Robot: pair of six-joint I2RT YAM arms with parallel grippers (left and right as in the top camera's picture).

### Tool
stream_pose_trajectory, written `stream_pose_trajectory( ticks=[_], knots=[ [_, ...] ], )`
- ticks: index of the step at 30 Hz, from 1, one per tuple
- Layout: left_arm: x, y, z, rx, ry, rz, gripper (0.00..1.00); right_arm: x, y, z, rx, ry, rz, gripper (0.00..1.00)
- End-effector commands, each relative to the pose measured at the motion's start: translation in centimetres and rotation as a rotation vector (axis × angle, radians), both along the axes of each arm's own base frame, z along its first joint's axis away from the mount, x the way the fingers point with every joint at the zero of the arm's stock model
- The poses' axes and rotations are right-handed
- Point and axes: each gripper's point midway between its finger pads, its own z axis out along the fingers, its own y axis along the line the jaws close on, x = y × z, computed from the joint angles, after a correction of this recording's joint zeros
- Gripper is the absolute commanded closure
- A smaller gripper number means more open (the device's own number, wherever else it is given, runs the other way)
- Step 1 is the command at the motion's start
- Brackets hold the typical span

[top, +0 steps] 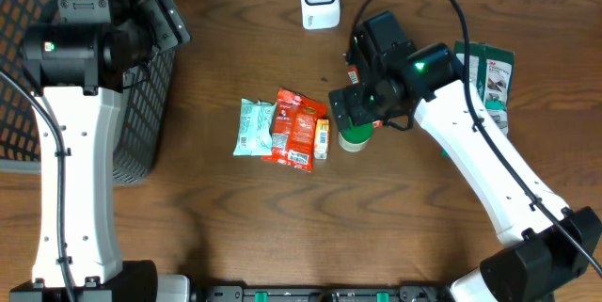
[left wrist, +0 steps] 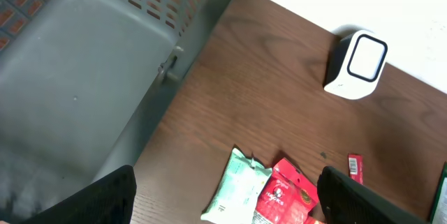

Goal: Scan the item barcode

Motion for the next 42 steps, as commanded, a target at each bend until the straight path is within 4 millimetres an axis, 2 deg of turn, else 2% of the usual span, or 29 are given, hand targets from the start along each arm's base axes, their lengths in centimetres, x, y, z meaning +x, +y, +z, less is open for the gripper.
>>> stream_pose_trajectory(
  ticks=[1,4,6,8,12,14,22,23,27,29,33,36,42],
  knots=[
    [0.0,0.1,0.2,0.006,-0.004,-0.001,0.17,1.2,-0.5,1.0,-0.090,-0.110,0.214,0.01],
    [0.0,0.1,0.2,0.006,-0.005,0.000,0.16,1.5,-0.3,1.2,-0.098,-0.132,0.270,0.01],
    [0.0,0.1,0.2,0.006,-0.005,-0.001,0.17,1.0,0.1,0.6,-0.137,-0.146,0.493,0.01],
    [0.0,0.1,0.2,0.006,-0.005,-0.001,0.17,0.6,-0.1,-0.4,-0.180,-0.143,0.635,0.01],
    [0.0,0.1,0.2,0.006,-0.004,-0.001,0.16,1.3,-0.2,-4.4,-0.242,-0.158,0.855,0.04],
    [0.0,0.1,0.2,0.006,-0.004,-0.001,0.16,1.6,0.0,-6.1,-0.254,-0.158,0.898,0.04],
    [0.0,0.1,0.2,0.006,-0.004,-0.001,0.16,1.1,-0.2,-10.4,-0.255,-0.046,0.935,0.07],
    [0.0,0.1,0.2,0.006,-0.005,-0.001,0.17,1.1,-0.2,-10.8,-0.255,-0.033,0.935,0.07],
    [0.0,0.1,0.2,0.006,-0.005,-0.001,0.17,0.9,-0.4,-12.8,-0.255,0.025,0.940,0.20],
    [0.0,0.1,0.2,0.006,-0.004,-0.001,0.17,0.9,-0.4,-12.9,-0.255,0.026,0.935,0.28],
    [0.0,0.1,0.2,0.006,-0.005,0.000,0.16,1.2,-0.8,-12.9,-0.271,0.036,0.857,0.30],
    [0.0,0.1,0.2,0.006,-0.004,-0.001,0.17,1.4,-0.6,-12.9,-0.249,0.044,0.728,0.35],
    [0.0,0.1,0.2,0.006,-0.004,0.000,0.16,1.5,-0.6,-12.8,-0.170,0.105,0.276,0.39]
  ],
)
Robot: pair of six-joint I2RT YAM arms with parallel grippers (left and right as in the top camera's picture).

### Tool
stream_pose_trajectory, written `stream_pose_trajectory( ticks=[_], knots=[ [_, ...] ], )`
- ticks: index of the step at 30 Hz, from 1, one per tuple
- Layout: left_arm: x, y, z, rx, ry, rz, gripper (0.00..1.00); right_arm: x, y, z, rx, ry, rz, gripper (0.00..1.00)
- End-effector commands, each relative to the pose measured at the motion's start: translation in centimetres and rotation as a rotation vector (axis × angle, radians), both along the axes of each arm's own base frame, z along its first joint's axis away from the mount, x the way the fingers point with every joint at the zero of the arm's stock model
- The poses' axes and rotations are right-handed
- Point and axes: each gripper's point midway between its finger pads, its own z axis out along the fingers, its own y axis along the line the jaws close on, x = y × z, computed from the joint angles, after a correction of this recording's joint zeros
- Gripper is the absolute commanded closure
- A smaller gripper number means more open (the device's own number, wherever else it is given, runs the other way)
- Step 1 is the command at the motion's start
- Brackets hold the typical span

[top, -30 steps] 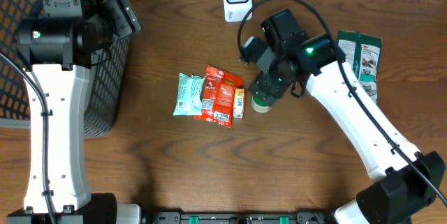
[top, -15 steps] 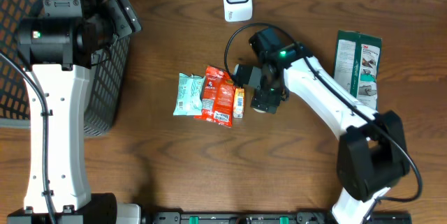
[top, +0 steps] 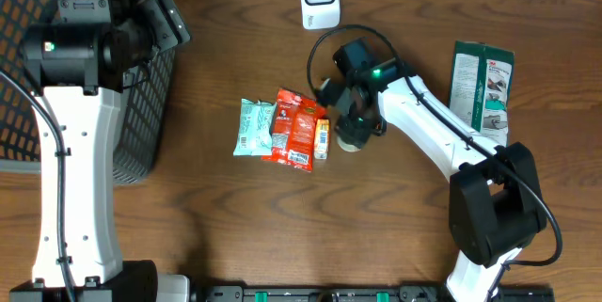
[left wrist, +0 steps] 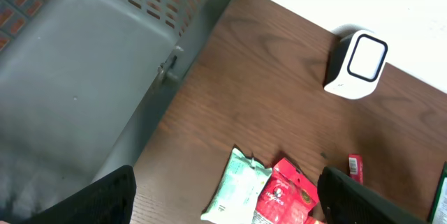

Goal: Scan the item barcode

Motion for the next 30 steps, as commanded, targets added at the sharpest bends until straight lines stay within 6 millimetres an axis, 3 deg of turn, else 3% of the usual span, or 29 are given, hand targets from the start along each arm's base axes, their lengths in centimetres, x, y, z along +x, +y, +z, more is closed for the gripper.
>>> stream_pose_trajectory(
  ticks=[1,5,7,11,14,17,20,24,26,28,30],
  knots=[
    [0.0,0.1,0.2,0.006,-0.005,0.000,0.16,-0.1,-0.4,-0.3,0.036,0.041,-0.390,0.40],
    [0.0,0.1,0.2,0.006,-0.004,0.000,0.16,-0.5,0.0,-0.3,0.096,0.104,-0.784,0.38],
    [0.0,0.1,0.2,0.006,-0.005,0.000,0.16,-0.9,0.6,-0.2,0.135,0.152,-0.898,0.35],
    [0.0,0.1,0.2,0.006,-0.005,0.000,0.17,-1.5,1.7,0.0,0.183,0.220,-0.970,0.25],
    [0.0,0.1,0.2,0.006,-0.004,0.000,0.16,-0.8,0.7,0.0,0.159,0.174,-0.983,0.12],
    [0.0,0.1,0.2,0.006,-0.004,0.000,0.17,-0.2,0.4,0.3,0.157,0.148,-0.904,0.10],
    [0.0,0.1,0.2,0.006,-0.005,0.000,0.16,0.4,0.8,1.3,0.160,0.111,-0.675,0.09],
    [0.0,0.1,0.2,0.006,-0.005,0.000,0.16,1.1,1.2,1.8,0.162,0.065,-0.493,0.01],
    [0.0,0.1,0.2,0.006,-0.004,0.000,0.17,1.0,1.1,1.7,0.157,0.066,-0.471,0.01],
    [0.0,0.1,0.2,0.006,-0.004,0.000,0.16,0.7,1.2,1.5,0.149,0.073,-0.467,0.18],
    [0.0,0.1,0.2,0.006,-0.005,0.000,0.16,0.3,1.2,1.1,0.138,0.079,-0.460,0.20]
  ],
)
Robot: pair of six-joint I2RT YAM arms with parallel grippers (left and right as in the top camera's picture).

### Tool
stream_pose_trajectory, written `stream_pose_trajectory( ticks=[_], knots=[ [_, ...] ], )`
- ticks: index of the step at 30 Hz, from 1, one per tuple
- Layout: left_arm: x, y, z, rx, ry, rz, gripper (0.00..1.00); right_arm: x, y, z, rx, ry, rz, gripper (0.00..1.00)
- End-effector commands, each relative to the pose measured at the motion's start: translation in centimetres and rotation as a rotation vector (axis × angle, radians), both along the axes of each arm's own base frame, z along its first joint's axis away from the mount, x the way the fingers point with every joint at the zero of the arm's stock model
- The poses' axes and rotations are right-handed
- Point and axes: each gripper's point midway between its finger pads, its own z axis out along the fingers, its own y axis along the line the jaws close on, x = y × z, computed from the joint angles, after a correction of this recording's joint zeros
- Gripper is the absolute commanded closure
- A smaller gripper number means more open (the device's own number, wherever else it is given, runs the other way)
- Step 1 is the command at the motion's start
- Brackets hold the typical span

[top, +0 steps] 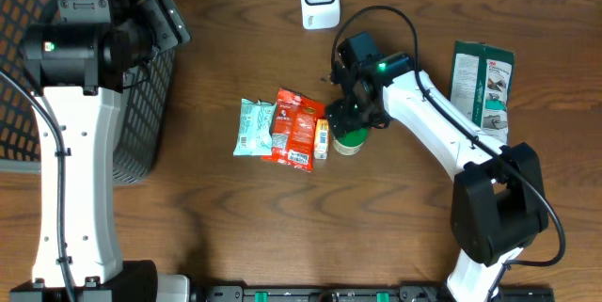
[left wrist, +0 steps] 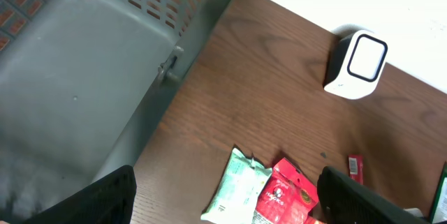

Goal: Scan the item barcode

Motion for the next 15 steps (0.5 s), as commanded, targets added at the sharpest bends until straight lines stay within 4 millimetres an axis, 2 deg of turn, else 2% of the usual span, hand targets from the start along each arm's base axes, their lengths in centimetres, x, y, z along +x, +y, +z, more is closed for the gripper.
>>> stream_pose_trajectory(
  ticks=[1,2,6,9,13,15],
  knots=[
    [0.0,0.1,0.2,0.006,-0.005,-0.001,0.17,-0.2,0.0,-0.3,-0.021,-0.005,0.054,0.20],
    [0.0,0.1,0.2,0.006,-0.005,0.000,0.16,-0.3,-0.2,-0.5,-0.031,-0.003,0.053,0.20],
    [0.0,0.1,0.2,0.006,-0.004,0.000,0.16,0.1,-1.1,-0.6,-0.077,-0.023,0.037,0.34],
    [0.0,0.1,0.2,0.006,-0.004,0.000,0.16,0.1,-1.3,-0.7,-0.068,-0.005,-0.070,0.37],
    [0.0,0.1,0.2,0.006,-0.005,-0.001,0.17,0.1,-1.3,-0.7,-0.058,0.008,-0.165,0.32],
    [0.0,0.1,0.2,0.006,-0.005,-0.001,0.16,0.1,-1.4,-0.7,-0.053,0.015,-0.210,0.23]
  ],
)
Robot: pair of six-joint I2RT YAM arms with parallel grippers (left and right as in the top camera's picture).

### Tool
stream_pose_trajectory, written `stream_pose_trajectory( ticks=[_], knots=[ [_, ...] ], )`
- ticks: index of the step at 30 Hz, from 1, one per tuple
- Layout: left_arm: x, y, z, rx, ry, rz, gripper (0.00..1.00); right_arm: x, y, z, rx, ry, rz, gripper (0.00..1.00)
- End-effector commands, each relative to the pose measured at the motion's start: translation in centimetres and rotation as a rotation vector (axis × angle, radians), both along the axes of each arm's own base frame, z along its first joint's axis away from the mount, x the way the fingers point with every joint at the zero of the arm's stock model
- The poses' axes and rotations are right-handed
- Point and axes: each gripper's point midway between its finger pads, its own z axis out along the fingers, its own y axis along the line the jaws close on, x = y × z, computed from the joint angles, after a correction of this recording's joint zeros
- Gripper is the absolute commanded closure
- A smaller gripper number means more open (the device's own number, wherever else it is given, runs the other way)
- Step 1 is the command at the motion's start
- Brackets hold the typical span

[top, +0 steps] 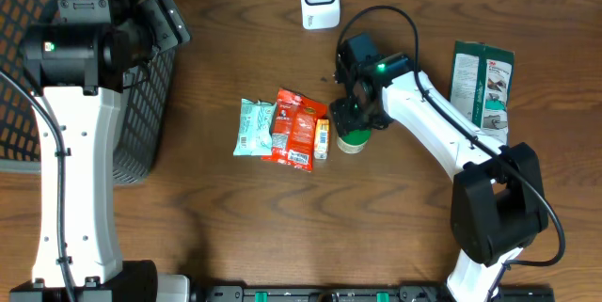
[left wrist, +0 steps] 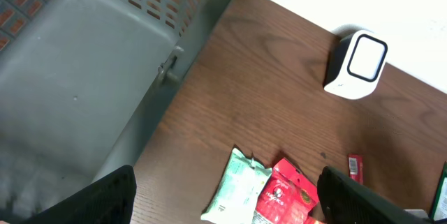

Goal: Scan the item barcode

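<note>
The white barcode scanner stands at the back edge of the table, also seen in the left wrist view (left wrist: 356,63). A small green-lidded round tub (top: 352,139) sits on the table right of the packets. My right gripper (top: 355,116) is directly over the tub and hides its fingers, so their state does not show. My left gripper (left wrist: 227,206) hangs open high above the table's left, near the basket, with nothing between its fingers.
A mint-green packet (top: 254,128), a red packet (top: 296,128) and a small yellow box (top: 322,139) lie together mid-table. A green 3M pack (top: 483,80) lies at the right. A dark mesh basket (top: 141,104) stands at the left. A small red stick (left wrist: 355,168) lies near the scanner.
Hardly anything differs. My right gripper stays over the green-lidded tub, shifted at most a touch. The left arm has not moved.
My right gripper was over the green-lidded tub, reaching in from the right. Then the wrist was turned and nearer the packets, still above the tub. After that it sat over the tub's back edge, where it remains. The tub has stayed on the table and the left arm has stayed still.
</note>
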Motion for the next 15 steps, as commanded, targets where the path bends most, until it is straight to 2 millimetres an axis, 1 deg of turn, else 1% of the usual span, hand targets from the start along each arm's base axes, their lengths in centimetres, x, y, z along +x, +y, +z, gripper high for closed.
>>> stream_pose_trajectory(
  ticks=[1,4,5,6,9,11,13,14,15],
  knots=[
    [0.0,0.1,0.2,0.006,-0.004,0.000,0.16,-0.1,-0.5,-0.4,-0.009,0.019,-0.103,0.20],
    [0.0,0.1,0.2,0.006,-0.004,0.000,0.16,0.1,-0.7,-0.3,-0.006,0.012,-0.107,0.10],
    [0.0,0.1,0.2,0.006,-0.004,0.000,0.16,0.5,-0.5,0.0,0.001,0.000,-0.103,0.01],
    [0.0,0.1,0.2,0.006,-0.004,0.000,0.16,0.7,-0.4,0.3,0.004,-0.010,-0.085,0.01],
    [0.0,0.1,0.2,0.006,-0.004,0.000,0.16,1.2,-0.1,2.3,0.002,-0.032,-0.027,0.01],
    [0.0,0.1,0.2,0.006,-0.004,0.000,0.16,1.3,0.0,3.0,0.001,-0.037,0.013,0.01],
    [0.0,0.1,0.2,0.006,-0.004,0.000,0.16,0.5,0.3,3.1,0.015,-0.013,0.089,0.01],
    [0.0,0.1,0.2,0.006,-0.004,0.000,0.16,0.2,0.2,2.9,0.006,-0.002,0.108,0.06],
    [0.0,0.1,0.2,0.006,-0.004,0.000,0.16,0.0,0.1,2.7,0.002,0.007,0.108,0.09]
  ],
)
